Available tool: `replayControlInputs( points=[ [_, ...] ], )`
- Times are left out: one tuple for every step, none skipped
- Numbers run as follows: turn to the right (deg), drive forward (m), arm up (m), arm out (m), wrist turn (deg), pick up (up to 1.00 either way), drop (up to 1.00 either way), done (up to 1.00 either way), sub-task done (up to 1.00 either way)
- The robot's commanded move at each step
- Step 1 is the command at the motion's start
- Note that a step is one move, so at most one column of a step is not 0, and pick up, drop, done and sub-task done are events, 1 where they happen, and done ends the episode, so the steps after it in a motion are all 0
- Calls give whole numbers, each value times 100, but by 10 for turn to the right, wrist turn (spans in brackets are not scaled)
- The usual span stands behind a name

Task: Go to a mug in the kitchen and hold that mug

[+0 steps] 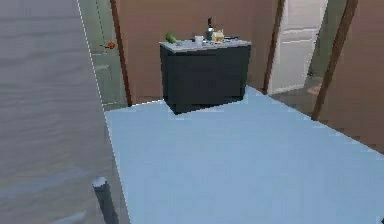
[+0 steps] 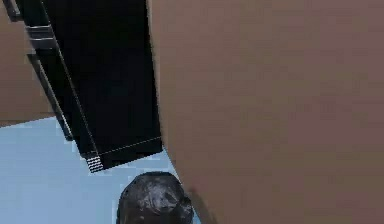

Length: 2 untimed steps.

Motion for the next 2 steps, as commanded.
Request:
replayControlInputs(
  points=[
    [0, 100, 0, 0, 0, 0, 0, 0, 0],
    [0, 100, 0, 0, 0, 0, 0, 0, 0]
  ],
)
